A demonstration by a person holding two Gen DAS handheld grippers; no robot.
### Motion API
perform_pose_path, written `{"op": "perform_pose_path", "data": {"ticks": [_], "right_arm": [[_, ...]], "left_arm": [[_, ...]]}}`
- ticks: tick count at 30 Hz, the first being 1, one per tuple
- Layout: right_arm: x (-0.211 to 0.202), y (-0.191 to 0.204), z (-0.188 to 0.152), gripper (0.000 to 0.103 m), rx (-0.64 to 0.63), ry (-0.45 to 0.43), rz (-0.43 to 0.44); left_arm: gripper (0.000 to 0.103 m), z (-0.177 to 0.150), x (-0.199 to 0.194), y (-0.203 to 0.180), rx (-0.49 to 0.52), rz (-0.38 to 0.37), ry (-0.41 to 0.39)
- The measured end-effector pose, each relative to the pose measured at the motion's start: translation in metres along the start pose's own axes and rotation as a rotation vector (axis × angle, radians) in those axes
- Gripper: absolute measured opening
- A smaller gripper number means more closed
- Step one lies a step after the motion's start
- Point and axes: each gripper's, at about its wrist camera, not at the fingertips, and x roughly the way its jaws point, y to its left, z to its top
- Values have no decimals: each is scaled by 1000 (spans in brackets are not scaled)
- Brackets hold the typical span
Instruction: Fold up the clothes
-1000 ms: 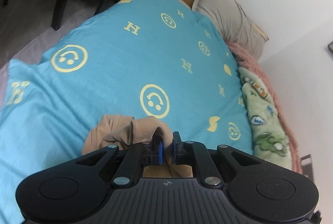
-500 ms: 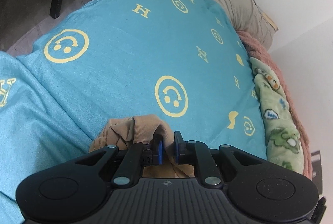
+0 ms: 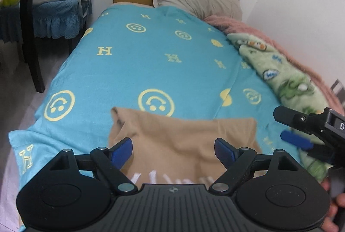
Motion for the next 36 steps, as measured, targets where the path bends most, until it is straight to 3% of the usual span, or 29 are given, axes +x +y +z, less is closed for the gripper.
{"op": "perform_pose_path", "data": {"ticks": [3,5,12,19,26,33,36], "right_arm": [[21,1,-5,50,-41,87,-10],[43,3,-9,44,-85,144,-46],[98,1,-21,42,-172,251,-125],[67,10,-22,43,-160,222,-74],[3,27,-41,44,-195,189,-92],[13,11,-65,41,-126,293,-172],[14,7,-65,41,-102,295,-167]], "left_arm": [[85,-6,12,-1,25,16,9],[85,-8,23,-1,57,54,11],[85,-13,57,6,65,86,59],[85,-23,28,-7,90,76,49],[85,-53,-17,-22,88,82,33],[84,-75,-31,-25,99,124,71],[83,-75,-58,-14,12,58,56]]}}
